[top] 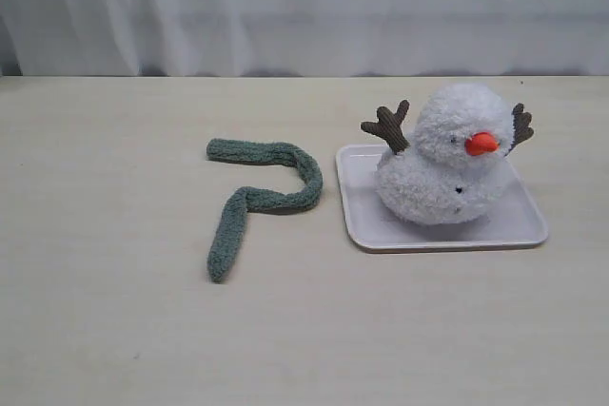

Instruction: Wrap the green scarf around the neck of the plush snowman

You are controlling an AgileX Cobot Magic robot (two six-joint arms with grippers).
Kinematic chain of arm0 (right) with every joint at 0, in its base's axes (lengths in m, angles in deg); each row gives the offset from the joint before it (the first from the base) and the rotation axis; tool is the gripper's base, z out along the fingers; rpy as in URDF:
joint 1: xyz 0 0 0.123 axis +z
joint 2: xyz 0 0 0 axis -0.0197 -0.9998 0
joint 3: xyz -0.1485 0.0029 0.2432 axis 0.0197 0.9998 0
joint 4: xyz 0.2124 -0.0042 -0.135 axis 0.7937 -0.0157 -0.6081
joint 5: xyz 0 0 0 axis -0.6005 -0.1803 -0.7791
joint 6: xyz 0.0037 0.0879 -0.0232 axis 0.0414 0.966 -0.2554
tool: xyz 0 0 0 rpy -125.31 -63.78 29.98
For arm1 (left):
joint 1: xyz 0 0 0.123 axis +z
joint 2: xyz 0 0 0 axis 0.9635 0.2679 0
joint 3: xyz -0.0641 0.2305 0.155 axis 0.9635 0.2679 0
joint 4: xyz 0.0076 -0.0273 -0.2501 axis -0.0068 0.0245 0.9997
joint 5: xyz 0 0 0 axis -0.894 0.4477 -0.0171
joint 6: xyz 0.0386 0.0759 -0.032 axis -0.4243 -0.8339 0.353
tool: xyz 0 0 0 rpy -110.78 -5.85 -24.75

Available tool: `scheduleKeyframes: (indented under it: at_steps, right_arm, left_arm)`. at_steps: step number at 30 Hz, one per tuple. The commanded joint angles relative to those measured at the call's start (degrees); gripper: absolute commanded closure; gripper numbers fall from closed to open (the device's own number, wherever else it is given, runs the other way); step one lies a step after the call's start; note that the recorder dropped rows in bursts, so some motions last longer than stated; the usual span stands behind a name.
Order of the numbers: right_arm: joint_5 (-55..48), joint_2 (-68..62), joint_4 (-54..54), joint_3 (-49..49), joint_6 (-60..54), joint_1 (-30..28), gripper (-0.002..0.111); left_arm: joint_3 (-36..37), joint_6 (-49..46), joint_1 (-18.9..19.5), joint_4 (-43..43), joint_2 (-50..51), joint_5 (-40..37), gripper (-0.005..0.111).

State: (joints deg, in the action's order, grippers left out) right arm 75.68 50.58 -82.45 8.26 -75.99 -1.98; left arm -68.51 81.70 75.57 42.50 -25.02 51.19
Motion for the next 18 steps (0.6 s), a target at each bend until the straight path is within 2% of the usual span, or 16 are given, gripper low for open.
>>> scheduleKeyframes:
  at_steps: [1, 3, 5, 7, 10, 13, 15, 18]
  right_arm:
    - [14.68, 0.21, 0.36, 0.09, 0.41, -0.12, 0.104]
    - [19.9, 0.21, 0.36, 0.09, 3.68, -0.12, 0.104]
    - [27.7, 0.21, 0.49, 0.09, 14.74, -0.12, 0.104]
    - [31.27, 0.21, -2.32, 0.09, 33.79, -0.12, 0.104]
    - [33.63, 0.21, -8.63, -1.11, 42.15, -0.12, 0.104]
    - [31.68, 0.21, -17.8, -7.14, 43.73, -0.12, 0.104]
    - [26.27, -0.87, -23.07, -12.11, 46.69, -0.12, 0.103]
    - [17.5, -4.1, -34.79, -20.19, 55.69, -0.12, 0.088]
  left_arm:
    - [0.12, 0.33, -0.49, 0.38, -0.13, 0.62, 0.107]
    - [0.12, 0.33, -0.49, 0.38, -0.13, 0.62, 0.107]
    - [0.12, 0.33, -0.49, 0.38, -0.13, 0.62, 0.107]
    - [0.12, 0.33, -0.49, 0.38, -0.13, 0.62, 0.107]
    - [0.12, 0.33, -0.49, 0.38, -0.13, 0.62, 0.107]
    - [0.12, 0.33, -0.49, 0.38, -0.13, 0.62, 0.107]
    - [0.12, 0.33, -0.49, 0.38, -0.13, 0.62, 0.107]
    - [0.12, 0.33, -0.49, 0.38, -0.13, 0.62, 0.107]
